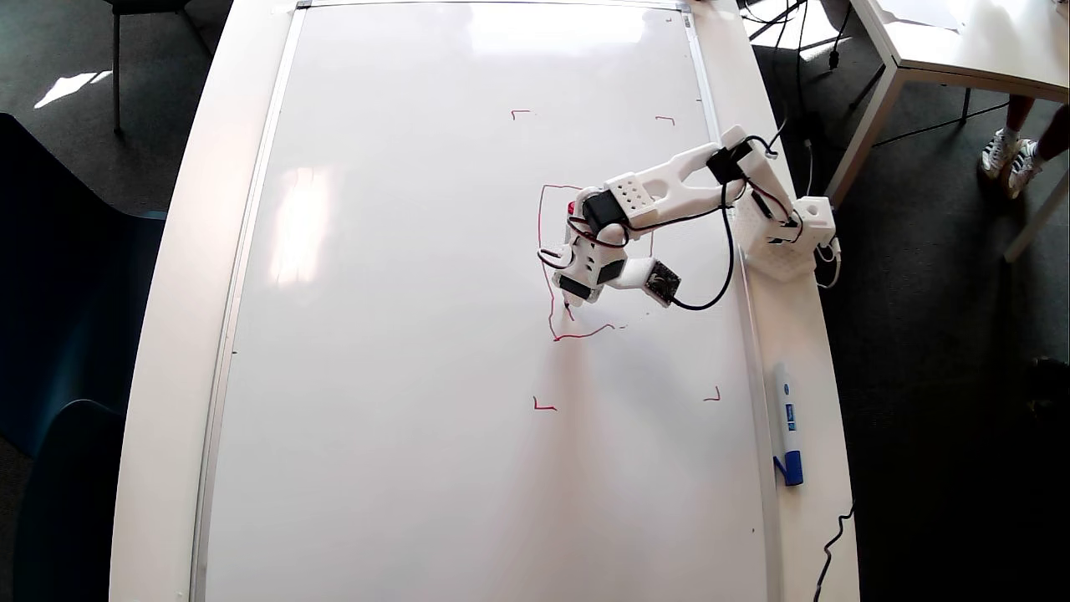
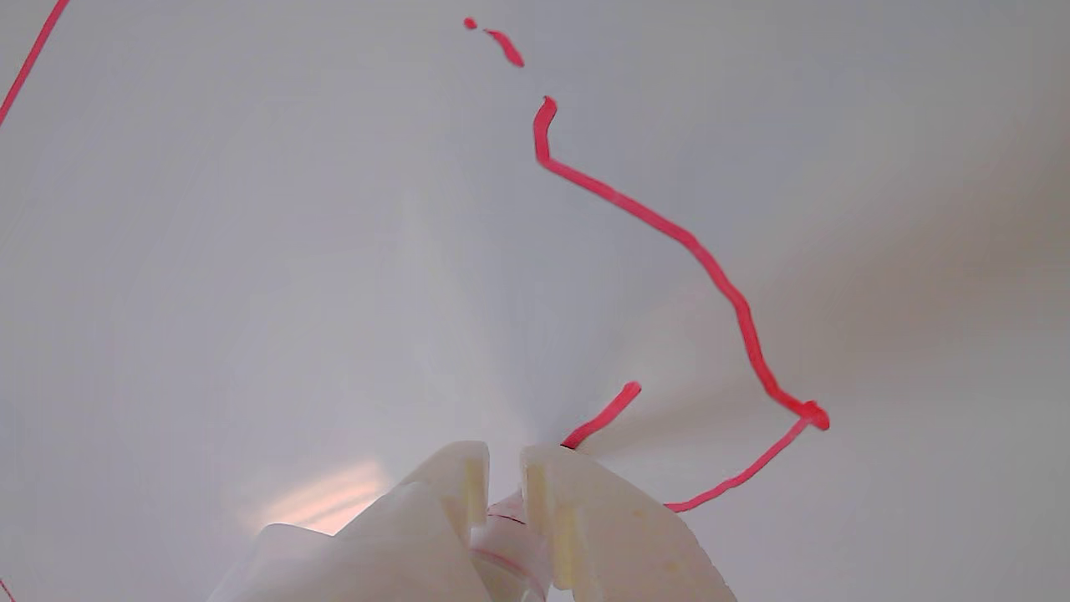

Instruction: Draw on a whiteboard a robot head using a pen attached to the gripper

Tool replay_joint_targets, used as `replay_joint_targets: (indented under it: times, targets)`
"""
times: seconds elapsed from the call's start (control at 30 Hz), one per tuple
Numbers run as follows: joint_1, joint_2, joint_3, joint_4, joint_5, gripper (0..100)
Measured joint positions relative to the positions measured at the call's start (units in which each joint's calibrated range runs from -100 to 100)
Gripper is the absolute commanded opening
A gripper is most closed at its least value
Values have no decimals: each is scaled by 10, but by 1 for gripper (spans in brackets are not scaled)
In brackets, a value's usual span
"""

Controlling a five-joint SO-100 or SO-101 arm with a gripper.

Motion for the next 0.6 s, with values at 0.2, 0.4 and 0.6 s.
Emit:
replay_joint_targets:
  times: [0.2, 0.4, 0.6]
  targets:
    - [14, 0, 0, 31, 13, 1]
    - [14, 0, 0, 56, 17, 1]
    - [14, -18, 40, 54, 25, 1]
